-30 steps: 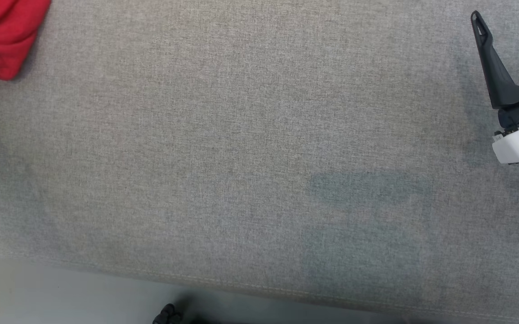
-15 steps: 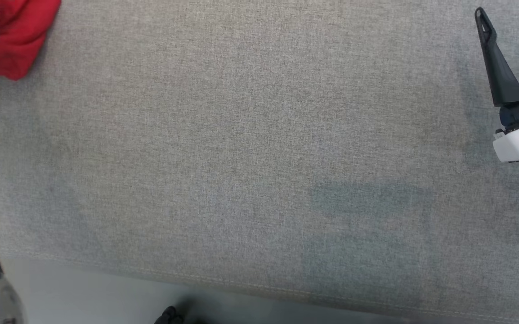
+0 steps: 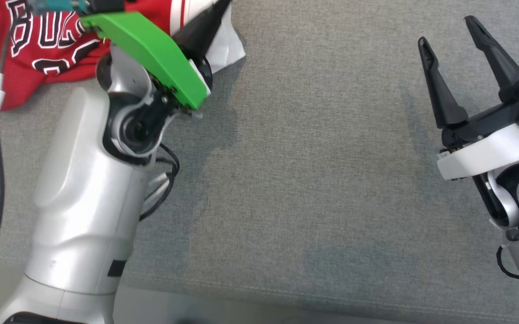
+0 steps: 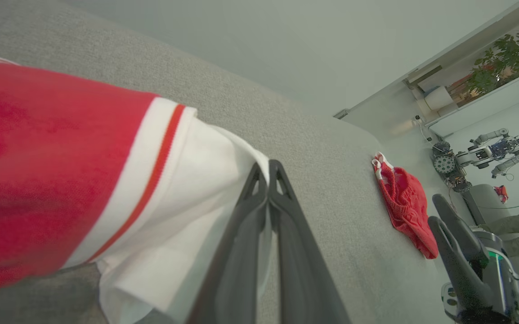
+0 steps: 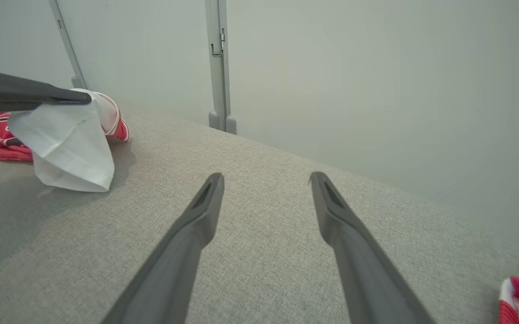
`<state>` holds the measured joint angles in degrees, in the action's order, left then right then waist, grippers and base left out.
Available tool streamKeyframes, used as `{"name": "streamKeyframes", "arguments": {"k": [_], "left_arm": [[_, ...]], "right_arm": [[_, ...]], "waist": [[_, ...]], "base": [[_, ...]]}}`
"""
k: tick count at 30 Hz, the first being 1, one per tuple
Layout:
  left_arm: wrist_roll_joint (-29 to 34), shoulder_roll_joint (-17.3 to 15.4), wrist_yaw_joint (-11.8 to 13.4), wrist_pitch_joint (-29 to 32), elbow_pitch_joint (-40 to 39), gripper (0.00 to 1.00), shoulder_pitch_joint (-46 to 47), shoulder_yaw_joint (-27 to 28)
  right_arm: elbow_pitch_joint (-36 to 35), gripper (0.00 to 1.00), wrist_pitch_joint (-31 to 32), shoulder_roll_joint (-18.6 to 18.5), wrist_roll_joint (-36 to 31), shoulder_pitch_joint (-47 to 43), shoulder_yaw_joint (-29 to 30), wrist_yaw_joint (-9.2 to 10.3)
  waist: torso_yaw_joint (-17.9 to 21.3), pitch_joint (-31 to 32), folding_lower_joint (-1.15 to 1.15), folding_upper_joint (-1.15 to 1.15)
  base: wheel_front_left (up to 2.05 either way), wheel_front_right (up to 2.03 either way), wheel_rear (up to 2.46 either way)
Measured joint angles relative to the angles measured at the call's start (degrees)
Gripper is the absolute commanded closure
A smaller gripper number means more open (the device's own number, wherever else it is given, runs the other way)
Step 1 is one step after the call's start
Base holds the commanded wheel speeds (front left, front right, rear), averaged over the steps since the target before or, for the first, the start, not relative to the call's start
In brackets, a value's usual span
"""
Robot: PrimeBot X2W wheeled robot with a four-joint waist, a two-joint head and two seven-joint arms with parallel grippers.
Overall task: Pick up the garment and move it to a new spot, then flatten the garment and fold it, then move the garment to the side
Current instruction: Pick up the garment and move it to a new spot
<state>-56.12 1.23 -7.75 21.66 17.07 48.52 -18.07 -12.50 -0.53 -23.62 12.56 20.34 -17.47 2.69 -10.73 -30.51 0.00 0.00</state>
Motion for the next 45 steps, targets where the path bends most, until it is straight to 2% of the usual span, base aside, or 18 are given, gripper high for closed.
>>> {"name": "streamKeyframes", "arguments": {"k": [4, 7, 10, 18, 20, 24, 29, 32, 35, 37, 41, 45], "left_arm": [[-0.8, -1.8, 0.2, 1.6, -2.4, 1.0, -4.4, -6.9], [-7.7, -2.8, 0.3, 2.1, -6.6, 1.0, -7.2, -14.9], [-11.5, -2.7, 0.3, 1.7, -9.8, 1.0, -9.5, -21.2], [-16.6, -3.7, 0.3, -1.4, -16.4, 1.0, -11.8, -30.6], [-18.8, -3.7, 1.3, -2.2, -18.0, 1.0, -12.7, -32.7], [-18.9, -3.9, 3.9, -4.2, -18.2, 1.0, -14.9, -36.3], [-17.6, -3.9, 6.6, -6.1, -14.5, 1.0, -16.2, -37.4], [-16.4, -3.9, 9.1, -8.3, -10.9, 1.0, -16.9, -35.6], [-12.6, -3.9, 10.8, -10.0, -7.2, 1.0, -16.9, -33.6], [-10.6, -3.9, 11.6, -10.9, -5.6, 1.0, -17.0, -33.4], [-10.6, -4.2, 11.6, -10.9, -5.6, 1.0, -18.6, -34.0], [-10.8, -5.9, 11.9, -12.2, -6.3, 1.0, -22.0, -33.5]], "right_arm": [[2.4, 0.0, -1.4, 2.1, 0.8, -0.2, -0.9, 0.27], [4.3, 0.0, -2.2, 3.2, 1.1, -1.2, -1.3, 0.45], [5.7, 0.0, -3.0, 4.2, 1.4, -2.3, -1.7, 0.87], [8.9, 0.0, -4.5, 6.0, 1.7, -3.5, -2.3, 0.96], [9.5, 0.0, -4.5, 6.4, 2.1, -3.7, -3.0, 0.94], [10.7, 0.0, -4.5, 6.8, 2.2, -5.1, -3.8, 0.87], [10.9, 0.0, -4.6, 6.5, 2.6, -6.5, -2.8, 0.98], [11.3, 0.0, -5.0, 5.7, 2.7, -7.7, -2.1, 1.03], [11.6, 0.0, -5.0, 5.6, 2.7, -8.2, -2.0, 1.04], [11.8, 0.0, -5.0, 5.6, 2.8, -8.9, -2.0, 1.04], [12.1, 0.0, -5.0, 5.0, 2.9, -10.4, -1.7, 1.46], [12.2, 0.0, -5.0, 4.7, 3.1, -11.2, -1.9, 1.45]], "waist": [[1.9, 1.8, 0.0, 0.0], [3.7, 3.2, 0.0, 0.0], [5.7, 4.5, 0.0, 0.0], [11.4, 7.9, 0.0, 0.0], [13.0, 8.7, 0.0, 0.0], [16.1, 10.2, 0.0, 0.0], [18.6, 11.4, 0.0, 0.0], [19.3, 12.5, 0.0, 0.0], [19.1, 13.1, 0.0, 0.0], [18.2, 13.5, 0.0, 0.0], [16.6, 14.1, 0.0, 0.0], [14.8, 14.6, 0.0, 0.0]], "base": [[0.0, 0.0, 0.0], [0.0, 0.0, 0.0], [0.0, 0.0, 0.0], [0.0, 0.0, 0.0], [0.0, 0.0, 0.0], [0.0, 0.0, 0.0], [0.0, 0.0, 0.0], [0.0, 0.0, 0.0], [0.0, 0.0, 0.0], [0.0, 0.0, 0.0], [0.0, 0.0, 0.0], [0.0, 0.0, 0.0]]}}
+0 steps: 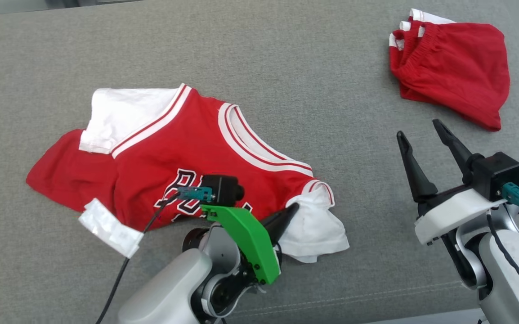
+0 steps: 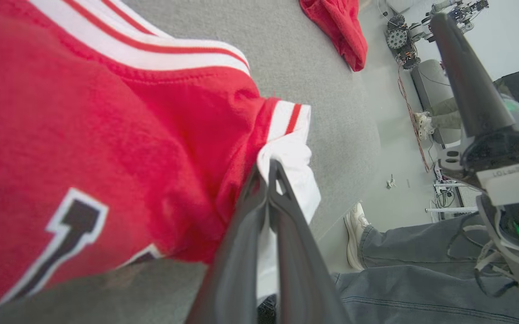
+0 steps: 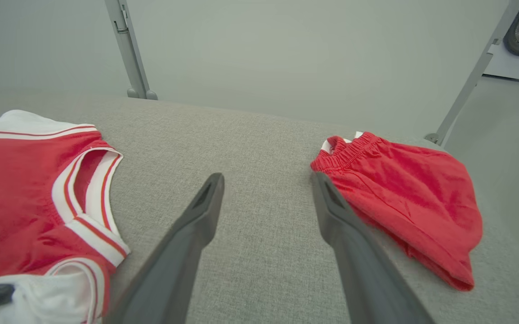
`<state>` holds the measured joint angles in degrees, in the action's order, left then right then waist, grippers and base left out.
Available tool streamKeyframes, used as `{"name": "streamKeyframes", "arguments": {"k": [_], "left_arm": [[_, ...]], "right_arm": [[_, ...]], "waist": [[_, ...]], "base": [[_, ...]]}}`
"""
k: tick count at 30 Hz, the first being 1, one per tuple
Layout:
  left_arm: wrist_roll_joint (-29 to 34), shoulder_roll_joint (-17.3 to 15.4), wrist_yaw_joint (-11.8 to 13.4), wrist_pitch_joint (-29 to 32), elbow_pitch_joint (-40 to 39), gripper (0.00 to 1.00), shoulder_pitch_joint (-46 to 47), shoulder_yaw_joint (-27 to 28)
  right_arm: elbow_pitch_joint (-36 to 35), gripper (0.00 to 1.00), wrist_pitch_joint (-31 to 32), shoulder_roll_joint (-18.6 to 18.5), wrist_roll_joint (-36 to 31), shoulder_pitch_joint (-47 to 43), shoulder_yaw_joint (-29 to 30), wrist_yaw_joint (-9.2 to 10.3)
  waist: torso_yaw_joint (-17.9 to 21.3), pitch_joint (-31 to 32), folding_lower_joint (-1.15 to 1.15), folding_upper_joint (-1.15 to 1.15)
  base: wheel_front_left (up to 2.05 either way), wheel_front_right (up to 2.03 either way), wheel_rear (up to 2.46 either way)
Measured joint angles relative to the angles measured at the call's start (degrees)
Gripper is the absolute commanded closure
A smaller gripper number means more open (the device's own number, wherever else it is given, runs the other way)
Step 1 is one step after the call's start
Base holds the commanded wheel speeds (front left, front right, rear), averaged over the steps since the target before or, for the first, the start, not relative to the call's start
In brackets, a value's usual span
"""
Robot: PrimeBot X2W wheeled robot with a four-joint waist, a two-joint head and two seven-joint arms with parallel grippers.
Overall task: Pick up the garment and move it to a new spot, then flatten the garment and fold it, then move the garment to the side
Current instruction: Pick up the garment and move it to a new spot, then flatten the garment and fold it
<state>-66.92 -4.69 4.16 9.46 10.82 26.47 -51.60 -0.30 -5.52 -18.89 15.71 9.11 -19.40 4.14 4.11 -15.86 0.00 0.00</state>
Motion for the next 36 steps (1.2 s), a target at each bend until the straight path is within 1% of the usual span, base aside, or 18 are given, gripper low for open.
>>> {"name": "streamKeyframes", "arguments": {"k": [3, 6, 10, 11, 12, 13, 14, 17, 20, 23, 27, 29, 32, 36], "left_arm": [[0.0, -1.8, 0.5, -1.7, -0.3, 1.0, -1.5, 1.8], [-0.1, -3.1, 0.8, -3.1, -0.6, 1.0, -2.7, 3.5], [-0.7, -3.3, 0.8, -3.6, -1.5, 1.0, -4.4, 3.6], [-0.9, -3.1, 0.8, -3.9, -2.0, 0.8, -4.7, 3.6], [-1.0, -2.9, 0.8, -4.1, -2.4, 0.73, -5.0, 3.5], [-1.0, -2.5, 0.8, -4.5, -2.9, 0.31, -5.2, 3.5], [-1.1, -2.1, 0.8, -4.6, -3.5, 0.0, -5.5, 3.4], [-3.5, -1.0, -0.1, -4.6, -5.5, 0.0, -6.7, 2.8], [-3.8, -0.6, -0.7, -4.6, -6.7, 0.0, -8.1, 1.6], [-3.9, -0.4, -0.7, -5.0, -8.0, 0.0, -8.8, 1.3], [-3.9, -0.3, -0.6, -5.2, -8.6, 0.0, -8.9, 1.4], [-3.9, -0.5, -0.5, -5.6, -9.0, 0.0, -8.9, 1.6], [-3.7, -0.8, -0.3, -5.7, -9.2, 0.0, -8.9, 1.6], [-3.7, -1.6, 0.1, -5.7, -9.4, 0.0, -9.3, 1.8]], "right_arm": [[0.0, 0.0, 0.0, 0.1, 0.4, -1.6, -1.0, -0.03], [-0.2, 0.0, 0.7, 1.3, 1.9, -3.9, -2.2, -0.1], [-0.7, 0.0, 2.1, 3.6, 4.9, -7.8, -4.4, -1.12], [-0.9, 0.0, 2.1, 4.2, 5.4, -8.7, -5.1, -1.3], [-1.0, 0.0, 2.5, 4.6, 5.5, -9.4, -5.9, -1.58], [-1.1, 0.0, 2.7, 4.9, 5.5, -9.8, -6.8, -1.92], [-1.2, 0.0, 3.0, 5.2, 5.5, -10.0, -7.6, -2.21], [-1.7, 0.0, 3.5, 6.1, 5.5, -10.0, -9.8, -3.12], [-2.3, 0.0, 3.6, 6.4, 5.5, -10.0, -10.3, -3.12], [-3.0, 0.0, 3.9, 6.4, 5.5, -10.4, -10.4, -3.1], [-3.2, 0.0, 4.1, 6.6, 5.6, -11.6, -10.1, -2.96], [-3.6, 0.0, 4.2, 7.0, 6.2, -12.3, -9.8, -2.45], [-4.2, 0.0, 4.1, 8.1, 8.1, -13.4, -8.9, -1.77], [-5.0, 0.0, 4.1, 9.8, 11.6, -14.7, -7.8, -1.76]], "waist": [[-1.4, 0.4, 0.0, 0.0], [-3.0, 0.9, 0.0, 0.0], [-5.0, 1.3, 0.0, 0.0], [-5.5, 1.4, 0.0, 0.0], [-6.0, 1.5, 0.0, 0.0], [-6.5, 1.5, 0.0, 0.0], [-6.9, 1.6, 0.0, 0.0], [-7.8, 1.9, 0.0, 0.0], [-8.0, 2.4, 0.0, 0.0], [-7.8, 2.7, 0.0, 0.0], [-7.5, 2.7, 0.0, 0.0], [-7.4, 2.6, 0.0, 0.0], [-7.1, 2.4, 0.0, 0.0], [-6.7, 2.2, 0.0, 0.0]], "base": [[0.0, 0.0, 0.0], [0.0, 0.0, 0.0], [0.0, 0.0, 0.0], [0.0, 0.0, 0.0], [0.0, 0.0, 0.0], [0.0, 0.0, 0.0], [0.0, 0.0, 0.0], [0.0, 0.0, 0.0], [0.0, 0.0, 0.0], [0.0, 0.0, 0.0], [0.0, 0.0, 0.0], [0.0, 0.0, 0.0], [0.0, 0.0, 0.0], [0.0, 0.0, 0.0]]}}
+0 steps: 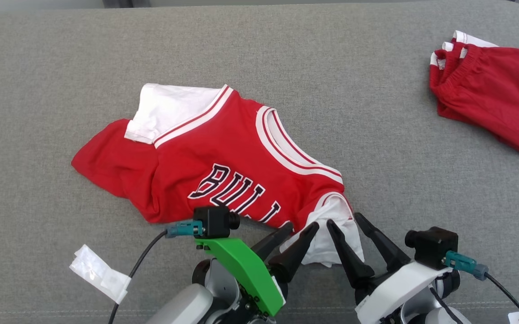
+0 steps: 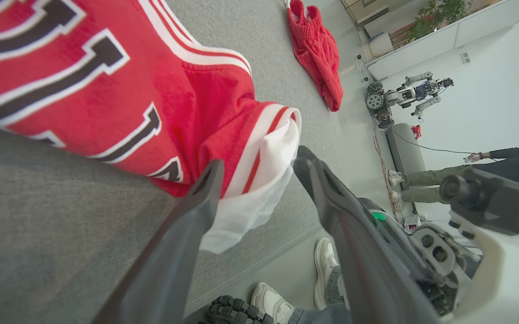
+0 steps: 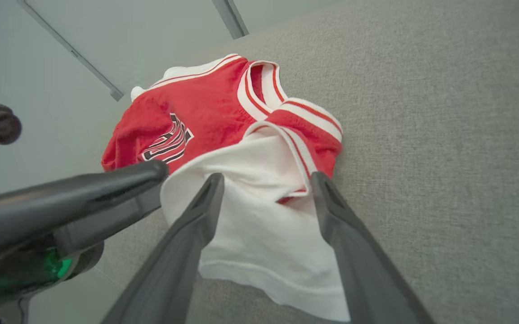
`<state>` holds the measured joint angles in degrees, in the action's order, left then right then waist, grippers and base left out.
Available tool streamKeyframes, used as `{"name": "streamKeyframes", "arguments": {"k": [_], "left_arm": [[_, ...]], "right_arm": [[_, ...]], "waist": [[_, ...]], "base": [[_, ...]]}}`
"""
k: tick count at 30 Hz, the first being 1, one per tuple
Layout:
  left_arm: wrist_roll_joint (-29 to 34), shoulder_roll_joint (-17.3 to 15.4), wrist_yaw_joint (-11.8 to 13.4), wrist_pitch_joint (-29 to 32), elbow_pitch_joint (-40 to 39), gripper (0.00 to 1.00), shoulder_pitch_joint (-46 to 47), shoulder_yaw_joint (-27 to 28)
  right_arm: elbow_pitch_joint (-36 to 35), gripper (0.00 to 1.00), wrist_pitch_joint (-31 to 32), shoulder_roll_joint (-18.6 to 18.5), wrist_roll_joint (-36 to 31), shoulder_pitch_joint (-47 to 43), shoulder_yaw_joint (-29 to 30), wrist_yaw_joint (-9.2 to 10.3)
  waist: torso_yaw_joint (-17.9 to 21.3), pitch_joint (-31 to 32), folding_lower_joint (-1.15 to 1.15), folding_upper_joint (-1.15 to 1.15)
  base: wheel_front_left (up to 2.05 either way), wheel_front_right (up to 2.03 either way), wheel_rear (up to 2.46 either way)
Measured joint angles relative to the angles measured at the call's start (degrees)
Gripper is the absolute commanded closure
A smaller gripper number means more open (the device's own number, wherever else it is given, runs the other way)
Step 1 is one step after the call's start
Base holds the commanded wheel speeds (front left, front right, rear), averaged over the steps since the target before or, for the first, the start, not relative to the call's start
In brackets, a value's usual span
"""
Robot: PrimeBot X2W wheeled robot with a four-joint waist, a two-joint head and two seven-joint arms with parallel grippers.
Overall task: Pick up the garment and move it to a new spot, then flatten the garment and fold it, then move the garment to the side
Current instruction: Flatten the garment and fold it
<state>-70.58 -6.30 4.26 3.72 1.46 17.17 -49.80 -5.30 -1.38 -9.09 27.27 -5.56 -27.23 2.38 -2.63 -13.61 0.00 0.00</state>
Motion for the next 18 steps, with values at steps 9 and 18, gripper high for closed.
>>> {"name": "streamKeyframes", "arguments": {"k": [9, 18], "left_arm": [[0.4, -0.3, 0.4, -0.3, -1.0, 0.0, -0.7, -0.1], [0.7, -1.1, 0.8, -0.5, -2.4, 0.0, -1.0, 0.4]], "right_arm": [[-0.8, 0.0, 1.0, 4.3, 11.6, -2.4, 3.7, -0.27], [-0.7, 0.0, 3.4, 4.8, 19.8, -4.0, 6.1, -0.86]], "waist": [[0.4, 0.0, 0.0, 0.0], [-0.1, 0.3, 0.0, 0.0]], "base": [[0.0, 0.0, 0.0], [0.0, 0.0, 0.0]]}}
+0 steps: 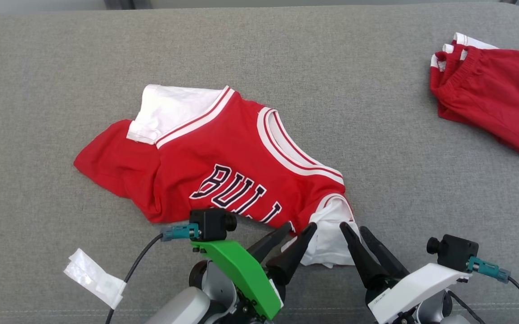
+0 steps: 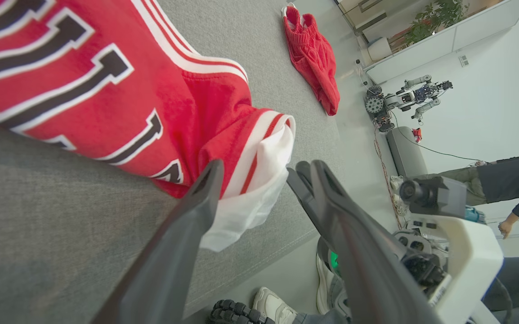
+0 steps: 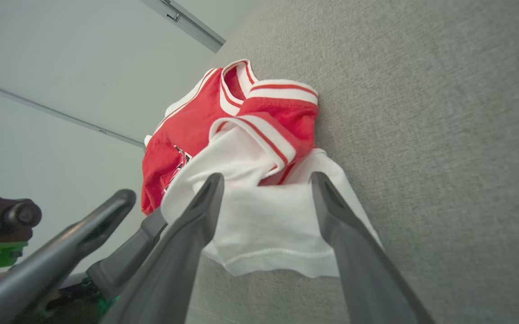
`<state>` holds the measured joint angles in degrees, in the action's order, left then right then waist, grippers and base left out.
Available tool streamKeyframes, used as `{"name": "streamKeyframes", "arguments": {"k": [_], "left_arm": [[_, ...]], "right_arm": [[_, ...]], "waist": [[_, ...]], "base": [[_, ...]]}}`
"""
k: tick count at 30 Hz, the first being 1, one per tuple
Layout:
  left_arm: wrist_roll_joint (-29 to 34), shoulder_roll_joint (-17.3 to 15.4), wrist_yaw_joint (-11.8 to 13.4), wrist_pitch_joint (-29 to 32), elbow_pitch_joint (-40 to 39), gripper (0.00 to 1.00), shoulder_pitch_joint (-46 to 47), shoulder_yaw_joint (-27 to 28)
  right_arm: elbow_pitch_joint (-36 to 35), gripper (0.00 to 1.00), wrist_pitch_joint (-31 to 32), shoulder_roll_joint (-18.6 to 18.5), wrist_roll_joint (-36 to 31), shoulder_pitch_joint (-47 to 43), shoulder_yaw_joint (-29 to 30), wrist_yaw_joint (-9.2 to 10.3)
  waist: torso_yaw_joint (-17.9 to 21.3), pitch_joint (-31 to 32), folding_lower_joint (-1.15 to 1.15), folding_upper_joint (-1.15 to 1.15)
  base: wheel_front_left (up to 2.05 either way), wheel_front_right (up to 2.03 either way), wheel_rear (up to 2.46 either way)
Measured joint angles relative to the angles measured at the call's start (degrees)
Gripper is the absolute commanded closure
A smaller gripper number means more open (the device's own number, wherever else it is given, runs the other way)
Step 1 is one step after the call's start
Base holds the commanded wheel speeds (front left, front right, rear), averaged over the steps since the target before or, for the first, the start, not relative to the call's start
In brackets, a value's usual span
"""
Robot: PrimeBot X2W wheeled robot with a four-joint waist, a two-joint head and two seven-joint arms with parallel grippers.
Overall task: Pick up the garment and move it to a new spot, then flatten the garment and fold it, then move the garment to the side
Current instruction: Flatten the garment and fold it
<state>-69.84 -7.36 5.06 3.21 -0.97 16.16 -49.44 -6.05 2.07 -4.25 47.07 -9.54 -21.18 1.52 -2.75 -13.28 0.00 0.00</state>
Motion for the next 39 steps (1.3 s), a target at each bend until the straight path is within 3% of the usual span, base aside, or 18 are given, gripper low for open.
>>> {"name": "streamKeyframes", "arguments": {"k": [20, 39], "left_arm": [[0.0, -0.1, 0.5, -0.1, -1.4, 0.0, -1.0, 0.1], [0.0, -0.8, 1.0, -1.1, -2.3, 0.0, -1.9, 1.3]], "right_arm": [[0.4, 0.0, 3.5, 0.4, 6.6, 1.1, 1.6, -0.4], [-1.6, 0.0, 6.2, 0.6, 9.6, 0.5, 0.7, 1.18]], "waist": [[-3.2, 0.5, 0.0, 0.0], [-3.1, 0.3, 0.0, 0.0]], "base": [[0.0, 0.0, 0.0], [0.0, 0.0, 0.0]]}}
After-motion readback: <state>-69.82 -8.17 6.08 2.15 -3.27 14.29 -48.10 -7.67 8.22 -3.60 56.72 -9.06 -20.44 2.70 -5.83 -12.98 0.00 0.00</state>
